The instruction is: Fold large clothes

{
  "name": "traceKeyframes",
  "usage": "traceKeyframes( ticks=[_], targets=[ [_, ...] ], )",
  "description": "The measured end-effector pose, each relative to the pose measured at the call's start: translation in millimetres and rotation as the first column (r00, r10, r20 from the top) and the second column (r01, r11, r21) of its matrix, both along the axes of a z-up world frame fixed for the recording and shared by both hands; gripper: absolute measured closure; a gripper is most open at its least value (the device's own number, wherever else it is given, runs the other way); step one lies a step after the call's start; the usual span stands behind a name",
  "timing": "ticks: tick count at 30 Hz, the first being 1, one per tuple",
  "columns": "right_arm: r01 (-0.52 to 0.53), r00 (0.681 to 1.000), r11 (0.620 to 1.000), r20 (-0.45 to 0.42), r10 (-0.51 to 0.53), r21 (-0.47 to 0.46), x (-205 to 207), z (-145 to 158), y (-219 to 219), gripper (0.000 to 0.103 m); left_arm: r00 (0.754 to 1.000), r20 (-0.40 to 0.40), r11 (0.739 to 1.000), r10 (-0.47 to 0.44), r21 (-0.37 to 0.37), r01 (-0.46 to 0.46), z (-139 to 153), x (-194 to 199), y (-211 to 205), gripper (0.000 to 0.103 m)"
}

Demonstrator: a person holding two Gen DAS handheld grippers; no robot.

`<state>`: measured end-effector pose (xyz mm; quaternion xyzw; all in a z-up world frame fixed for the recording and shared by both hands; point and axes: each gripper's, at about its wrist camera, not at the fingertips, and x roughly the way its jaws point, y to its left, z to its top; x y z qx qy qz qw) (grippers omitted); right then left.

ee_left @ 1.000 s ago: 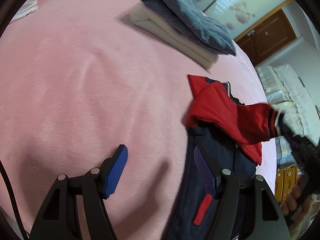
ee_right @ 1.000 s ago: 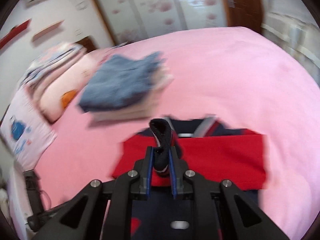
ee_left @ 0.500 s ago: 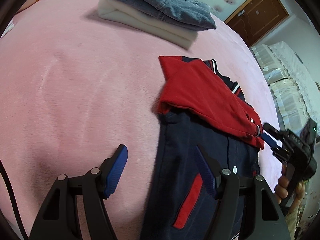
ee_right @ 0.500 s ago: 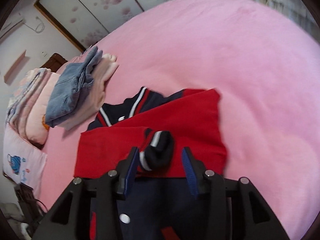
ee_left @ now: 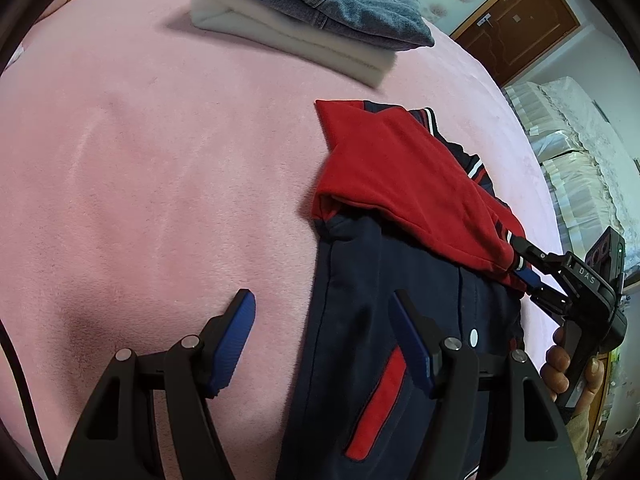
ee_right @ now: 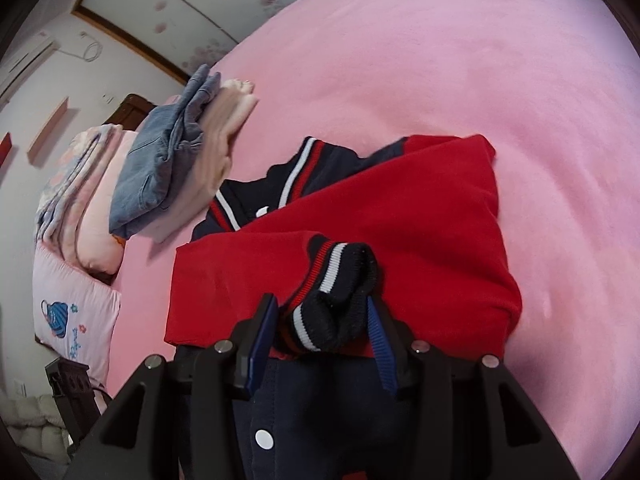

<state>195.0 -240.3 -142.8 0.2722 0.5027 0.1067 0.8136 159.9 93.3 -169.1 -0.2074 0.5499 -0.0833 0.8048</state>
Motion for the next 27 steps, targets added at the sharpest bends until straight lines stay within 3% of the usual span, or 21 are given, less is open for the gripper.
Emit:
traceKeyframes(
  ticks=[9, 10, 11, 15, 20, 24, 27],
  targets=[
    [-0.077, 0.996, 0.994, 0.03, 0.08, -0.08, 5.1, 1.2, 9.1, 0.058, 1.0, -0.006, 1.0, 0.001, 0.007, -0.001, -1.0, 0.9, -2.0, 0.035],
    [-0.083, 0.996, 0.992, 0.027, 0.086, -0.091, 6.1, -0.7, 10.5, 0.064, 1.0, -0.006, 1.0, 0.0, 0.01, 0.0, -0.9, 0.7, -2.7, 0.035],
    [-0.085, 0.996, 0.991, 0.03, 0.089, -0.106, 5.8, -1.8, 10.9, 0.081, 1.0, -0.006, 1.0, -0.001, 0.012, 0.001, -0.7, 0.6, -2.8, 0.035],
    [-0.108, 0.992, 0.97, 0.039, 0.119, -0.22, 1.7, -0.8, 19.9, 0.092, 1.0, -0.009, 1.0, -0.003, 0.018, 0.004, -1.4, 1.8, -3.0, 0.035],
    [-0.133, 0.957, 0.901, 0.184, 0.225, -0.413, -18.8, 47.7, 49.3, 0.093, 1.0, 0.003, 1.0, -0.002, 0.026, 0.002, 1.9, 7.4, -5.3, 0.035],
    [-0.12, 0.901, 0.878, 0.32, 0.292, -0.463, -32.5, 93.3, 57.6, 0.093, 1.0, 0.018, 1.0, 0.003, 0.025, -0.004, 5.5, 13.2, -6.2, 0.035],
    [-0.091, 0.884, 0.866, 0.361, 0.297, -0.492, -28.4, 108.1, 47.0, 0.092, 0.999, 0.032, 1.0, -0.002, 0.031, 0.001, 8.8, 18.3, -7.9, 0.035]
  ],
)
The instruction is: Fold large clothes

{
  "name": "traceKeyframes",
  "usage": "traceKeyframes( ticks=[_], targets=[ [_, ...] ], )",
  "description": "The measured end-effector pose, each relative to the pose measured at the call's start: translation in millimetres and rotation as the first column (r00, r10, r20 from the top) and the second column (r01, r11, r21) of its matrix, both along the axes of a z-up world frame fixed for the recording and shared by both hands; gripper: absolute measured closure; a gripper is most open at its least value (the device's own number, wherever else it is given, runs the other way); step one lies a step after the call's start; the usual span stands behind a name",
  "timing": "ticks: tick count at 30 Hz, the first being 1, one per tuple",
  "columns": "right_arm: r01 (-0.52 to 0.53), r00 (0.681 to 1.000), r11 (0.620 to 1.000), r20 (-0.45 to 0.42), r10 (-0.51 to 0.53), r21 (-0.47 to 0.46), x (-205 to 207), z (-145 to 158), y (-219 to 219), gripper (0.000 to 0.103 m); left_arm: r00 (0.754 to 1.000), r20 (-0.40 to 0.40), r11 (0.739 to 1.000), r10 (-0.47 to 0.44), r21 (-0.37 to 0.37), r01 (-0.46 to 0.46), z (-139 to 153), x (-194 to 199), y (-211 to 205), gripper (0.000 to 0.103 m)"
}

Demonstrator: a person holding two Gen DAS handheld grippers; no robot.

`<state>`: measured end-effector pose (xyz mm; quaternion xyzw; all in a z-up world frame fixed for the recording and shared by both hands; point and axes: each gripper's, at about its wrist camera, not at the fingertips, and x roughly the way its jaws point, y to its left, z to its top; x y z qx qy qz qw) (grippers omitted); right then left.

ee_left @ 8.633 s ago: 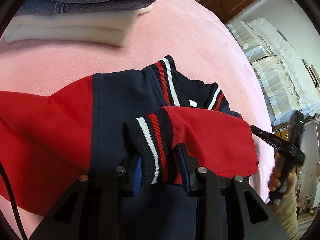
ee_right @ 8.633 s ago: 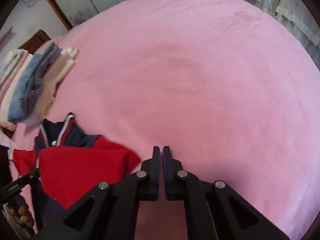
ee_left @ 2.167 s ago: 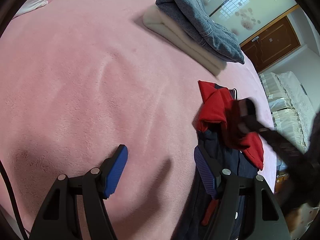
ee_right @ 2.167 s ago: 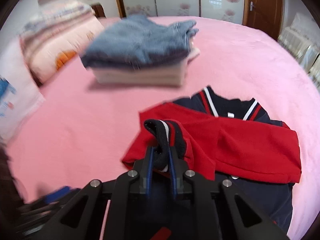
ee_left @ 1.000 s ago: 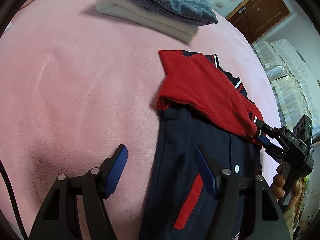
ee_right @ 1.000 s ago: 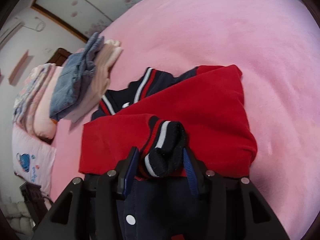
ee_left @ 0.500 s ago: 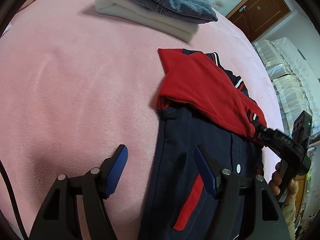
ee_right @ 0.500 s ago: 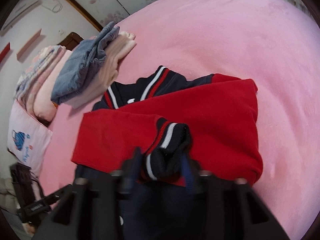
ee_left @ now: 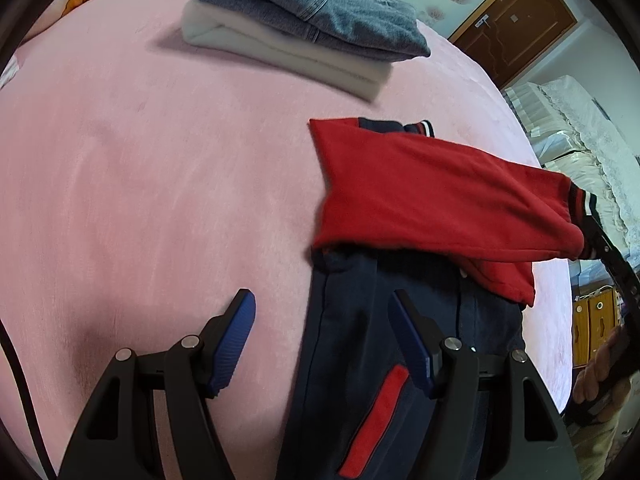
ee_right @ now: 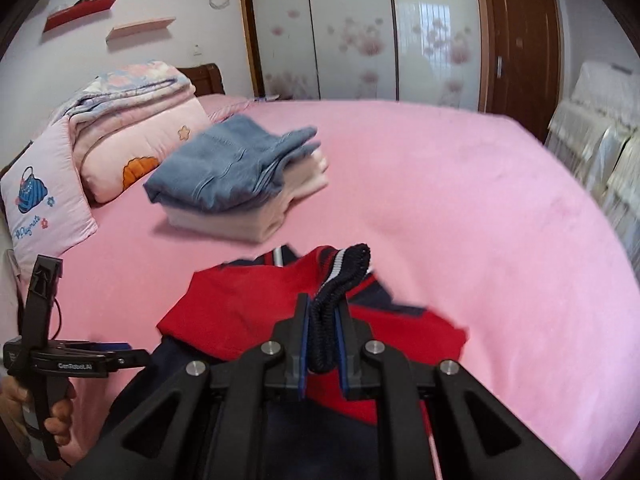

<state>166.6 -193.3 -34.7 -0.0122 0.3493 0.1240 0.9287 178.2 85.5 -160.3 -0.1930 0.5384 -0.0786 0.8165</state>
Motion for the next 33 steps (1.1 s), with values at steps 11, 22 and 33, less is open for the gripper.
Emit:
traceKeyframes(
  ticks=[11, 22, 33],
  targets=[
    [0.217, 0.934, 0.976, -0.298, -0.197, 0.035, 48.9, -95.3, -66.2, 0.088, 0.998, 0.03, 0.995, -0.047, 0.086, 0.044, 8.7, 52.6, -14.8, 0.036],
    [0.196, 0.947, 0.977, -0.273, -0.166, 0.086, 32.2, -84.7, -51.1, 0.088, 0.982, -0.08, 0.977, -0.169, -0.143, 0.156, -27.0, 111.0, -24.4, 0.094],
    [0.221, 0.938, 0.973, -0.289, -0.192, 0.072, 30.0, -89.0, -40.9, 0.088, 0.962, -0.047, 0.961, -0.268, -0.08, 0.264, -27.0, 126.0, -1.9, 0.094]
  ],
)
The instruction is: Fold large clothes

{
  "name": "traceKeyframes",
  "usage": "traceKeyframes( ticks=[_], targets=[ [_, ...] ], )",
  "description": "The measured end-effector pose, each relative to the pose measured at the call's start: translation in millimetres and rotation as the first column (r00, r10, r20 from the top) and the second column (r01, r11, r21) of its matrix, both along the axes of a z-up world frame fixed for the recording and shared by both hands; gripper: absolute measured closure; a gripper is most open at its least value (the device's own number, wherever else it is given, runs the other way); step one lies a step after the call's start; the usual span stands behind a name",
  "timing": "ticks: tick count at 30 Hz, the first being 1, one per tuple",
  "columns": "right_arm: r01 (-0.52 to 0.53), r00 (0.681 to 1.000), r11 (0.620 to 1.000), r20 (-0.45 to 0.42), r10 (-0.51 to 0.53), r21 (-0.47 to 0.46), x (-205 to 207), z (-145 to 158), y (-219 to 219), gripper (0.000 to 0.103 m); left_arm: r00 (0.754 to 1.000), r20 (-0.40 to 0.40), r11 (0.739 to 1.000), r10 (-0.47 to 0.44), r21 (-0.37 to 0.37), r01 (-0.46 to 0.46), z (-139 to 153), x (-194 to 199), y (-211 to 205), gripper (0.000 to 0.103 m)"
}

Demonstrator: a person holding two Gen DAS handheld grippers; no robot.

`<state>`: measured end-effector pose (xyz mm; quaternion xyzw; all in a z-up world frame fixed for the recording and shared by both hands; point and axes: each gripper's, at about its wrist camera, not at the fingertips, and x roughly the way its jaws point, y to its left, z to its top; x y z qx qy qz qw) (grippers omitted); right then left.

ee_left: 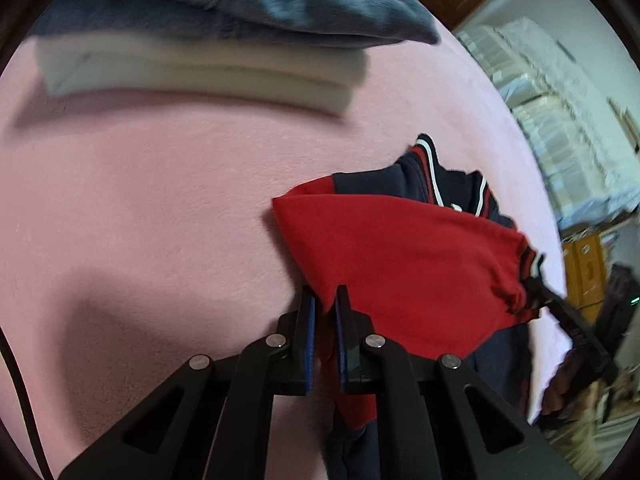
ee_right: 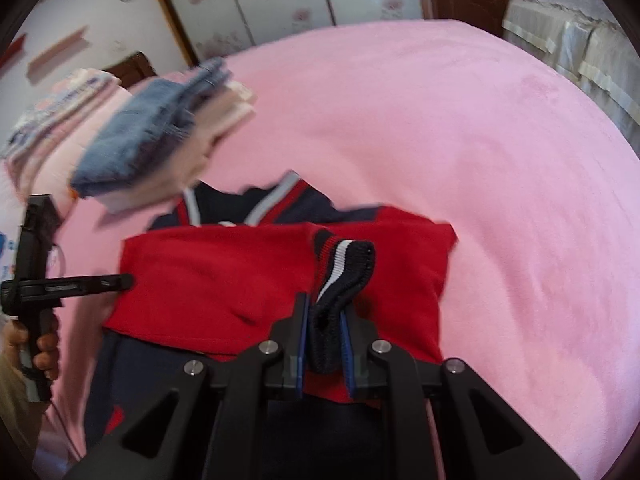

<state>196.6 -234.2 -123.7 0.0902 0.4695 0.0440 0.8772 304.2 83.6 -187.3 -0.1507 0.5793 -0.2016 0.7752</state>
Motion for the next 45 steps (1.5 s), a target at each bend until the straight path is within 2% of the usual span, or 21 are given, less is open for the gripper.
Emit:
traceKeyframes(
  ticks=[2, 4, 6, 8, 11, 12, 14, 16, 21, 22, 23, 25, 26, 28, 29, 30, 31, 33, 40, 42, 45],
  targets=[
    [0.014, 1.0, 1.0, -0.002, -0.014, -0.002, -1.6, -1.8, -3.4, 0.085, 1.0, 0.013, 1.0, 0.012, 0.017, -0.012, 5.9, -4.2, 2.0, 0.091],
    [0.022, 1.0, 1.0, -0.009, -0.022, 0.011, -4.1, 0.5, -7.4, 0.08, 0.999, 0.033, 0.997, 0.026, 0.074, -0.028, 14.5, -10.1, -0.9, 0.084],
    [0.034, 0.999, 0.999, -0.009, -0.034, 0.027, -8.0, 5.5, -11.3, 0.078, 0.995, 0.09, 0.992, 0.034, 0.122, -0.045, 34.1, -22.2, -7.2, 0.081],
    [0.042, 0.999, 0.999, 0.011, -0.042, 0.03, -14.1, 13.1, -12.4, 0.078, 0.988, 0.151, 0.992, 0.024, 0.117, -0.042, 53.3, -36.2, -18.1, 0.075],
    [0.042, 0.997, 0.999, 0.057, -0.044, 0.032, -25.2, 28.3, -6.4, 0.078, 0.973, 0.232, 0.996, -0.003, 0.089, -0.018, 75.4, -56.3, -41.7, 0.051],
    [0.027, 0.996, 0.999, 0.088, -0.03, 0.033, -29.8, 35.7, 0.4, 0.078, 0.968, 0.251, 0.996, -0.011, 0.089, -0.012, 79.0, -60.7, -48.1, 0.047],
    [-0.013, 0.992, 0.999, 0.123, 0.007, 0.048, -32.9, 44.3, 12.0, 0.078, 0.957, 0.289, 0.995, -0.033, 0.103, 0.003, 79.7, -65.6, -69.6, 0.046],
    [-0.065, 0.988, 0.995, 0.143, 0.055, 0.07, -29.4, 46.6, 28.8, 0.078, 0.957, 0.288, 0.992, -0.036, 0.125, 0.0, 71.1, -62.6, -87.5, 0.046],
    [-0.134, 0.989, 0.989, 0.078, 0.129, 0.064, -5.2, 13.9, 61.9, 0.079, 0.975, 0.216, 0.986, 0.053, 0.146, -0.086, 20.5, -52.0, -96.4, 0.046],
    [-0.125, 0.991, 0.992, 0.059, 0.123, 0.032, -1.8, 5.3, 62.2, 0.085, 0.974, 0.22, 0.982, 0.053, 0.165, -0.091, 12.5, -54.0, -93.1, 0.048],
    [-0.103, 0.994, 0.995, 0.032, 0.103, -0.012, 1.8, -4.2, 59.1, 0.102, 0.972, 0.231, 0.982, 0.044, 0.169, -0.084, 8.3, -55.8, -90.1, 0.05],
    [-0.035, 0.999, 0.998, 0.008, 0.035, -0.049, 5.0, -16.8, 36.3, 0.103, 0.966, 0.259, 0.983, 0.012, 0.176, -0.06, 5.0, -60.5, -82.1, 0.057],
    [0.012, 1.0, 1.0, 0.009, -0.012, -0.012, 3.3, -18.8, 14.5, 0.103, 0.965, 0.264, 0.981, -0.005, 0.187, -0.046, 4.3, -62.2, -78.2, 0.058],
    [0.033, 0.999, 0.996, 0.011, -0.034, 0.084, -0.1, -18.2, -8.1, 0.103, 0.964, 0.267, 0.983, -0.023, 0.183, -0.027, 4.0, -64.7, -70.0, 0.062],
    [0.042, 0.999, 0.995, 0.016, -0.043, 0.094, -2.5, -16.4, -13.7, 0.103, 0.964, 0.265, 0.983, -0.022, 0.183, -0.027, 3.3, -64.7, -68.2, 0.062],
    [0.076, 0.997, 0.997, 0.025, -0.077, 0.021, -5.1, -13.2, -14.7, 0.103, 0.965, 0.261, 0.984, -0.022, 0.176, -0.025, 2.8, -64.5, -66.0, 0.062],
    [0.082, 0.996, 0.997, 0.032, -0.082, -0.009, -6.3, -11.3, -15.4, 0.103, 0.966, 0.259, 0.984, -0.019, 0.174, -0.027, 2.1, -64.4, -64.8, 0.062],
    [0.088, 0.996, 0.995, 0.023, -0.089, 0.035, -7.1, -10.9, -22.0, 0.103, 0.965, 0.262, 0.982, -0.021, 0.186, -0.029, 2.2, -65.4, -66.3, 0.062],
    [0.093, 0.995, 0.994, 0.021, -0.094, 0.06, -8.3, -3.9, -18.3, 0.1, 0.972, 0.236, 0.979, -0.011, 0.2, -0.037, 10.5, -67.4, -68.8, 0.062],
    [0.093, 0.995, 0.993, 0.031, -0.096, 0.068, -12.0, 2.4, -15.8, 0.1, 0.974, 0.226, 0.972, -0.002, 0.228, -0.05, 18.1, -70.4, -70.4, 0.057],
    [0.094, 0.995, 0.992, 0.038, -0.097, 0.081, -20.6, 11.5, -14.0, 0.1, 0.971, 0.24, 0.964, 0.01, 0.254, -0.072, 33.2, -78.8, -71.2, 0.04]
  ],
)
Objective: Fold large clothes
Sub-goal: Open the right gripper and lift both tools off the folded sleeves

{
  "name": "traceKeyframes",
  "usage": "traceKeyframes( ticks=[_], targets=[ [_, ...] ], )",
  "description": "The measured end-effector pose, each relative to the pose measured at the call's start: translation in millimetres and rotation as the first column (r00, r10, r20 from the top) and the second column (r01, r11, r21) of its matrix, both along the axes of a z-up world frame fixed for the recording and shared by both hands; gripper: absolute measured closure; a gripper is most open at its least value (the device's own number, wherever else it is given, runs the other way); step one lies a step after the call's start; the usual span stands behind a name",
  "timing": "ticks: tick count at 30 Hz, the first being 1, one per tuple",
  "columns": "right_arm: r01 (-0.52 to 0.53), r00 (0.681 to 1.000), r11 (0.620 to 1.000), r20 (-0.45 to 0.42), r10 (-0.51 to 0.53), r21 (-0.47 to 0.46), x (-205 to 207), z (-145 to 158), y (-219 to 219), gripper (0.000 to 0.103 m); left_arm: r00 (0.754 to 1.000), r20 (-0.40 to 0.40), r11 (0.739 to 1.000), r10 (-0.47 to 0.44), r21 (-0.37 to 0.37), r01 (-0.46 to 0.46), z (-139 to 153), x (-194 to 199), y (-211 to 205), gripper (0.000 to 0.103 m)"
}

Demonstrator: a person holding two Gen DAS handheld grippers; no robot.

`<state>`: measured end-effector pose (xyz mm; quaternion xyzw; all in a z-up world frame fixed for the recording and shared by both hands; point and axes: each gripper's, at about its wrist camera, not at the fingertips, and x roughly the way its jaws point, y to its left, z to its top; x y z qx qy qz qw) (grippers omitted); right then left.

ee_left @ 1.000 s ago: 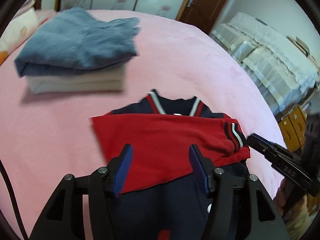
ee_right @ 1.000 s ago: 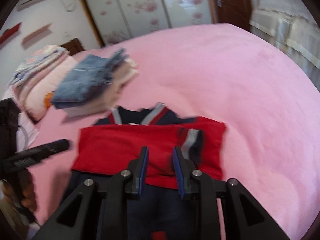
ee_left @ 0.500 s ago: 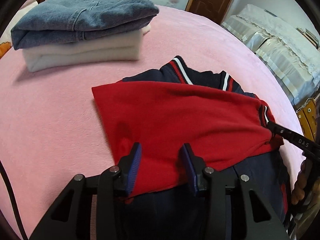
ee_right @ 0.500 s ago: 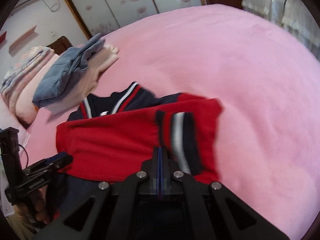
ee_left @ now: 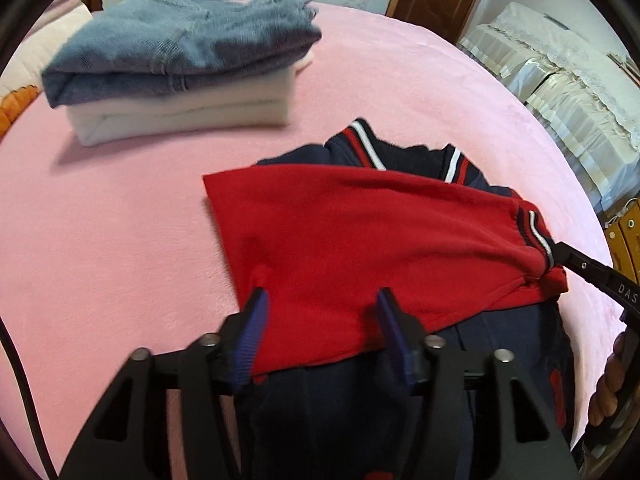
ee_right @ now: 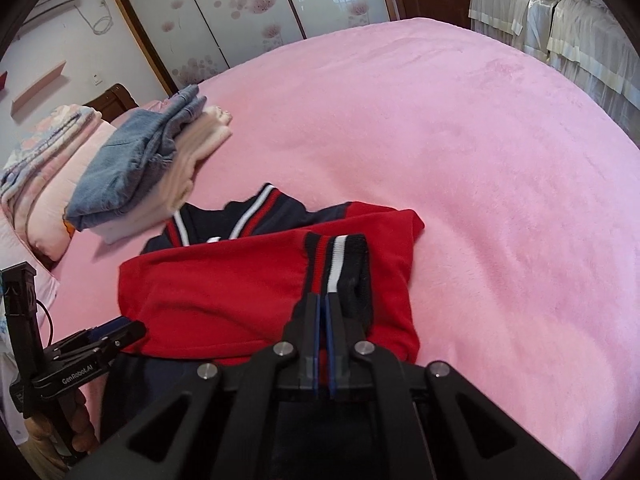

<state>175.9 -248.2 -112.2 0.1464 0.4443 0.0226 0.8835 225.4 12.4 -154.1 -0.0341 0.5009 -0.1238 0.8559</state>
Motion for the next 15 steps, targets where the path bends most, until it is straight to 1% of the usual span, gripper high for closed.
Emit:
traceKeyframes(
  ticks=[2, 3, 4, 6, 8, 10, 15],
  targets=[
    [-0.001, 1.0, 1.0, 0.004, 0.001, 0.006, -6.4, 7.5, 2.2, 0.1, 1.0, 0.019, 1.0, 0.009, 0.016, -0.009, 10.2, -6.6, -1.1, 0.031],
    [-0.003, 1.0, 1.0, 0.009, 0.003, 0.006, -9.3, 10.6, 3.5, 0.1, 1.0, 0.026, 1.0, 0.01, 0.017, -0.01, 15.5, -9.6, -0.8, 0.03],
    [-0.004, 1.0, 1.0, 0.016, 0.004, -0.002, -13.7, 15.3, 5.5, 0.1, 0.999, 0.03, 1.0, 0.009, 0.018, -0.01, 21.2, -13.0, -1.3, 0.03],
    [-0.007, 1.0, 1.0, 0.028, 0.008, -0.021, -22.5, 24.0, 9.8, 0.095, 1.0, 0.015, 1.0, 0.006, 0.025, -0.006, 31.6, -19.9, -3.6, 0.029],
    [-0.009, 0.999, 0.999, 0.038, 0.01, -0.033, -30.0, 31.2, 12.6, 0.085, 1.0, 0.001, 1.0, 0.001, 0.029, -0.001, 39.8, -25.9, -5.1, 0.029],
    [-0.011, 0.999, 0.999, 0.052, 0.013, -0.041, -40.5, 40.6, 15.5, 0.078, 1.0, 0.003, 1.0, 0.001, 0.027, -0.001, 52.3, -37.0, -3.4, 0.029],
    [-0.009, 0.995, 0.999, 0.096, 0.014, -0.051, -70.5, 68.8, 20.7, 0.077, 0.999, 0.039, 1.0, 0.015, 0.015, -0.016, 82.2, -60.5, -2.6, 0.029]
  ],
)
